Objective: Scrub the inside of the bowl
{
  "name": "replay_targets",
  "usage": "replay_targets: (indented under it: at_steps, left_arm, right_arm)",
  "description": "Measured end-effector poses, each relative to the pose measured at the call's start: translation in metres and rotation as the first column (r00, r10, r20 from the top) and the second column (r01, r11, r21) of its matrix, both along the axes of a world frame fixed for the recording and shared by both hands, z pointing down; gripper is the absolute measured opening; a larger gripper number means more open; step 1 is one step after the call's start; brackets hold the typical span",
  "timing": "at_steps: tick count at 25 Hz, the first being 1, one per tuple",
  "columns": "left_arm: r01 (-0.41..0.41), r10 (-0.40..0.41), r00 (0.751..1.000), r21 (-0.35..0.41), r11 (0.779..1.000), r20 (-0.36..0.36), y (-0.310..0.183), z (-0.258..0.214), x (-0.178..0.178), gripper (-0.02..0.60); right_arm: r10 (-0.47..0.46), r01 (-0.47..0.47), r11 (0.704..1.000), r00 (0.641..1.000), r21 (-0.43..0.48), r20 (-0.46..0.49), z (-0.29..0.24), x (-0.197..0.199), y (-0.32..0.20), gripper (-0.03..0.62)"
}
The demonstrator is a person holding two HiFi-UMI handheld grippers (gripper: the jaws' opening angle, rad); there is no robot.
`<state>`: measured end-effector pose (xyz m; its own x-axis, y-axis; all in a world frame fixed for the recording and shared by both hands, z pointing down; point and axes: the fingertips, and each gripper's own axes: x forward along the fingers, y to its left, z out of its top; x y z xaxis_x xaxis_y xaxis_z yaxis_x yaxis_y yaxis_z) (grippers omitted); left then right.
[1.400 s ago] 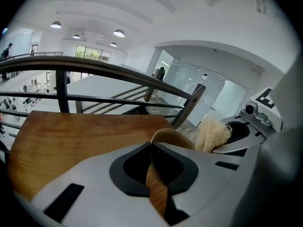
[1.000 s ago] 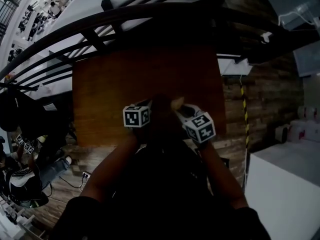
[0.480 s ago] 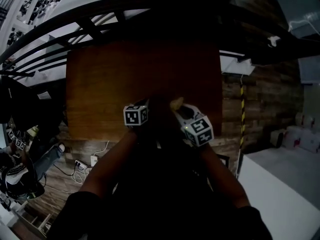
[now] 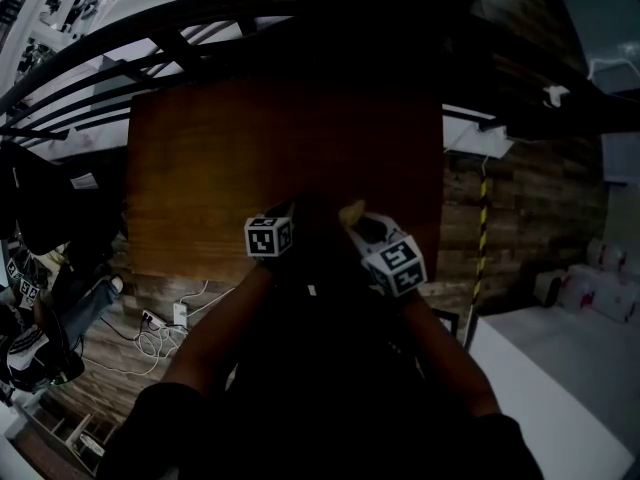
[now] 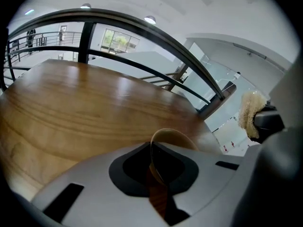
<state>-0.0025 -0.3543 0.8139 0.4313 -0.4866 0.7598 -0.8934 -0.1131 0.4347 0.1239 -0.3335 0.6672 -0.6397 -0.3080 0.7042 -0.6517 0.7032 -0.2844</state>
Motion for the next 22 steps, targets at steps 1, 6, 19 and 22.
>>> replay_targets:
  at_steps: [1, 6, 19, 22]
  left_arm:
    - [-0.001, 0.001, 1.000, 0.004, 1.000, 0.001, 0.000, 0.001, 0.000, 0.012]
    - [-0.043, 0.044, 0.999, 0.039, 0.998, -0.025, -0.001, -0.003, 0.002, 0.111]
    - [-0.125, 0.135, 0.990, 0.228, 0.966, -0.031, -0.002, -0.091, -0.016, 0.153]
    - [-0.135, 0.152, 0.988, 0.285, 0.949, -0.040, 0.005, -0.125, -0.036, 0.138]
  right_arm:
    - [-0.001, 0.001, 1.000, 1.000, -0.001, 0.001, 0.000, 0.001, -0.001, 0.075]
    - [0.001, -0.001, 1.000, 1.000, 0.001, 0.001, -0.002, -0.001, -0.005, 0.075]
    - [0.068, -0.072, 0.993, 0.997, 0.094, 0.038, -0.037, -0.010, 0.001, 0.077]
    - [0.097, -0.103, 0.987, 0.994, 0.123, 0.058, -0.048, -0.023, 0.008, 0.078]
